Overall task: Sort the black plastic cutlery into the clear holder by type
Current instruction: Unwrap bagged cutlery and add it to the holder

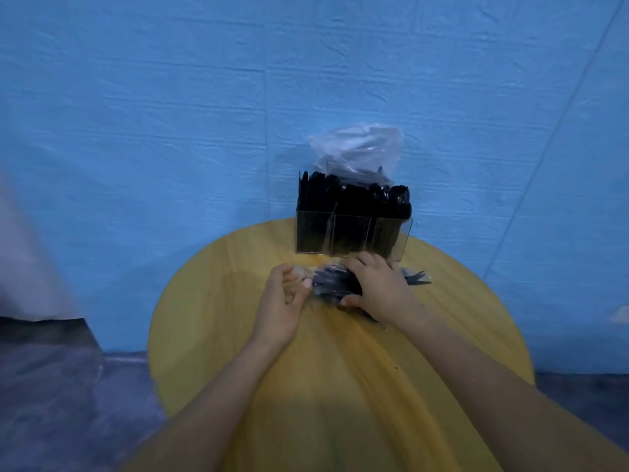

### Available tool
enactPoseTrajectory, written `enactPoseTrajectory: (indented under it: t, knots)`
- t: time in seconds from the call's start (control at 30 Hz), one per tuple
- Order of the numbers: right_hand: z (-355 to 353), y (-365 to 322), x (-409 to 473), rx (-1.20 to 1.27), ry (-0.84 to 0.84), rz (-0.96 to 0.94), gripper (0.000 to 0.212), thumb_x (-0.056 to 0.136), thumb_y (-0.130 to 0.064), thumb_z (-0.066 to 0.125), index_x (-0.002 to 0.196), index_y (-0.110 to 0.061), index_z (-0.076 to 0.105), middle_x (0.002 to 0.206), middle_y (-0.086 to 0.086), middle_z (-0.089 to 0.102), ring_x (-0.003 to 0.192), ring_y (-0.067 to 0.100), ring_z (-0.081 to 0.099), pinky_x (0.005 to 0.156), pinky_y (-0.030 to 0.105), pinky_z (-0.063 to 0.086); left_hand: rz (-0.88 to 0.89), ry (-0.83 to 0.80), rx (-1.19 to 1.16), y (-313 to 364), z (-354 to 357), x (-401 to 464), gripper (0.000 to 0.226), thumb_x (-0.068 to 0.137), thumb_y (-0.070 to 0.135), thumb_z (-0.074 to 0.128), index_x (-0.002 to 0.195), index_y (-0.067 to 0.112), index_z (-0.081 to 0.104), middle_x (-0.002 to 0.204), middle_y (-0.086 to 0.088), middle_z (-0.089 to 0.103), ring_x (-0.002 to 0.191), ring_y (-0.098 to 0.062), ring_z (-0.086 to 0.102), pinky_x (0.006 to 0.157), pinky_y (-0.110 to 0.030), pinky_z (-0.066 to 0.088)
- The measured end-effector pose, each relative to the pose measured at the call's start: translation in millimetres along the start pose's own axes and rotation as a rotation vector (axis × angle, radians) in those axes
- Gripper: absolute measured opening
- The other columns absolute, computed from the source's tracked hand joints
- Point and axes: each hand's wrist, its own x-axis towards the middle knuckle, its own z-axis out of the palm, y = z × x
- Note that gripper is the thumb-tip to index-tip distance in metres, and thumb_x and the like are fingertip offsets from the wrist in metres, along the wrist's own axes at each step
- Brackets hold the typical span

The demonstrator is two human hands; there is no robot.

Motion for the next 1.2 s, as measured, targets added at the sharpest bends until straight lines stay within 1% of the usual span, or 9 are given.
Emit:
enactPoseTrajectory:
  t: [0.17,0.27,0.37,0.5,0.63,0.87,0.93,1.07,1.2]
  knots:
    - [6.8,1.2,-12.9,0.027,0.119,-0.082,0.041,0.095,-0.036,0.051,0.135,-0.027,0.047,0.128,-0.002,0.045,0.121,0.018,0.038,0.099,0.032,0.029,0.035,-0.014,-0.056,0.0,1.9,-1.7,0.034,0.087,0.021,0.065,0.117,0.023,0.049,0.097,0.012,0.057,0.089,0.001,0.056,0.070,-0.006,0.043]
    - [4.6,1.0,-13.4,0.040,0.120,-0.094,0.040,0.095,-0.033,0.051,0.134,-0.026,0.049,0.128,-0.001,0.044,0.120,0.019,0.037,0.100,0.032,0.027,0.111,-0.023,-0.079,-1.6,0.8,-0.6,0.012,0.086,0.013,0.066,0.093,0.021,0.062,0.087,0.006,0.065,0.082,-0.004,0.059,0.070,-0.010,0.043]
    - [-0.2,0.1,-12.2,0.051,0.154,-0.089,0.047,0.091,-0.030,0.057,0.137,-0.026,0.047,0.133,0.001,0.042,0.125,0.022,0.034,0.104,0.035,0.025,0.157,0.021,-0.068,5.0,-0.9,-2.5,0.014,0.088,0.012,0.062,0.079,0.022,0.061,0.085,0.005,0.060,0.076,0.005,0.054,0.068,-0.007,0.041]
    - [-7.1,-3.8,-17.4,0.132,0.270,-0.087,0.052,0.085,-0.023,0.067,0.134,-0.019,0.050,0.128,0.002,0.046,0.119,0.021,0.039,0.104,0.032,0.031,0.121,0.056,-0.130,19.1,-1.8,-2.4,0.018,0.091,0.012,0.058,0.076,0.020,0.057,0.082,0.003,0.059,0.071,0.006,0.054,0.068,-0.008,0.043]
    - [-8.4,-8.9,-28.4,0.216,0.246,-0.183,0.035,0.086,-0.021,0.066,0.120,-0.015,0.061,0.117,0.002,0.054,0.109,0.020,0.043,0.089,0.021,0.025,-0.012,-0.016,-0.477,27.6,0.8,-12.6,0.016,0.094,0.006,0.051,0.080,0.013,0.055,0.077,-0.001,0.062,0.070,-0.004,0.061,0.069,-0.019,0.054]
    - [-13.7,-20.4,-53.0,0.364,0.198,-0.186,0.011,0.093,-0.020,0.056,0.101,-0.013,0.058,0.094,-0.006,0.057,0.088,0.013,0.050,0.075,0.030,0.040,-0.203,-0.037,-0.746,27.7,-3.8,-30.0,0.015,0.095,0.005,0.049,0.082,0.009,0.055,0.074,-0.003,0.065,0.068,-0.010,0.062,0.065,-0.020,0.056]
    - [-9.9,-21.7,-58.8,0.366,0.196,-0.180,0.011,0.094,-0.021,0.055,0.101,-0.014,0.058,0.093,-0.004,0.061,0.087,0.016,0.053,0.073,0.034,0.043,-0.194,-0.030,-0.692,22.8,-3.8,-34.1,0.015,0.095,0.005,0.050,0.081,0.011,0.054,0.075,-0.004,0.066,0.071,-0.012,0.063,0.063,-0.018,0.054]
    - [1.0,-18.6,-63.0,0.351,0.225,-0.130,0.016,0.094,-0.019,0.054,0.107,-0.016,0.063,0.099,-0.001,0.065,0.093,0.018,0.056,0.078,0.036,0.045,0.046,0.221,-0.022,4.0,-7.8,-42.6,0.017,0.089,0.008,0.061,0.091,0.020,0.049,0.099,0.000,0.054,0.082,-0.003,0.054,0.071,-0.007,0.043]
    - [14.8,-19.5,-60.8,0.326,0.294,-0.070,0.019,0.093,-0.018,0.056,0.108,-0.018,0.067,0.102,0.000,0.067,0.098,0.020,0.056,0.087,0.041,0.044,0.317,0.250,0.110,1.6,-8.3,-49.2,0.012,0.090,0.011,0.060,0.093,0.021,0.053,0.096,0.003,0.051,0.083,0.002,0.050,0.072,-0.004,0.038]
